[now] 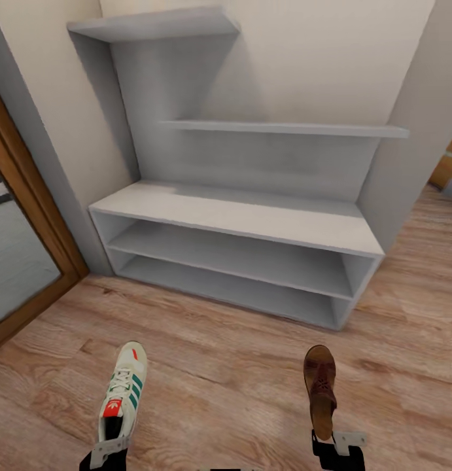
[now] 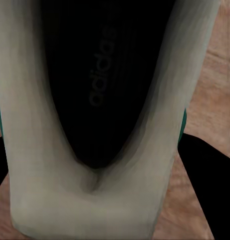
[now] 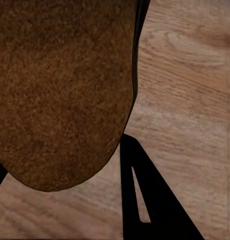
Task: Pick up the two gym shoes and the two sandals from the corridor floor and place them onto the hallstand (shoe rack) in the corridor, making sure they are on the rack and not on the floor. Arrange them so the two gym shoes are next to each other and the two sandals are next to each other.
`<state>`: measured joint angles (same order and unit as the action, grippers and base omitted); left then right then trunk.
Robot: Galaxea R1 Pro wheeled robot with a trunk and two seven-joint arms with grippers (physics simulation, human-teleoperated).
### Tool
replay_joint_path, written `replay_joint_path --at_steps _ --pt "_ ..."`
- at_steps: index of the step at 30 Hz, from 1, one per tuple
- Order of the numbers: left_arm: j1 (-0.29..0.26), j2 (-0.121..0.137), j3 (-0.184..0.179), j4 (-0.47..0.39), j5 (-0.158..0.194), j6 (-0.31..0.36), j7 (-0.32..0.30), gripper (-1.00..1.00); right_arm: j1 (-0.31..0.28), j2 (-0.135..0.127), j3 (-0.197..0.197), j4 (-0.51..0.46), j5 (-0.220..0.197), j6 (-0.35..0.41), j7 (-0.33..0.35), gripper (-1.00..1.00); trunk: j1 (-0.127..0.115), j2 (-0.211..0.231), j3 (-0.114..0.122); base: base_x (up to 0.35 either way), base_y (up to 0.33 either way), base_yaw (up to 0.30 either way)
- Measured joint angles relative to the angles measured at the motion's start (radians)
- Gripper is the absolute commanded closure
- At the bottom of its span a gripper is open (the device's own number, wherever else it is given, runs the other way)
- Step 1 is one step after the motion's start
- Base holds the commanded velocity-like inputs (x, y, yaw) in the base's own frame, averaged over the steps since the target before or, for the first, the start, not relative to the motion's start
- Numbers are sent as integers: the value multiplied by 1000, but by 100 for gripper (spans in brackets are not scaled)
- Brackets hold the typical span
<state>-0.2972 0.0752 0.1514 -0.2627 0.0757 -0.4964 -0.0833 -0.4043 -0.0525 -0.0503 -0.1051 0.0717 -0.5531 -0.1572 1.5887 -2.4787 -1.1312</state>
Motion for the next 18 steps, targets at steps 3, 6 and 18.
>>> replay_joint_path --at_steps 3,6,18 --pt "0 0 0 0 0 0 0 100 0 0 0 0 0 0 0 100 0 0 0 0 -254 -263" --pt "0 0 0 0 0 0 -1 100 0 0 0 0 0 0 0 100 0 0 0 0 -261 -263" --pt "0 1 2 0 1 0 0 100 0 0 0 0 0 0 0 100 0 0 0 0 -41 -263"
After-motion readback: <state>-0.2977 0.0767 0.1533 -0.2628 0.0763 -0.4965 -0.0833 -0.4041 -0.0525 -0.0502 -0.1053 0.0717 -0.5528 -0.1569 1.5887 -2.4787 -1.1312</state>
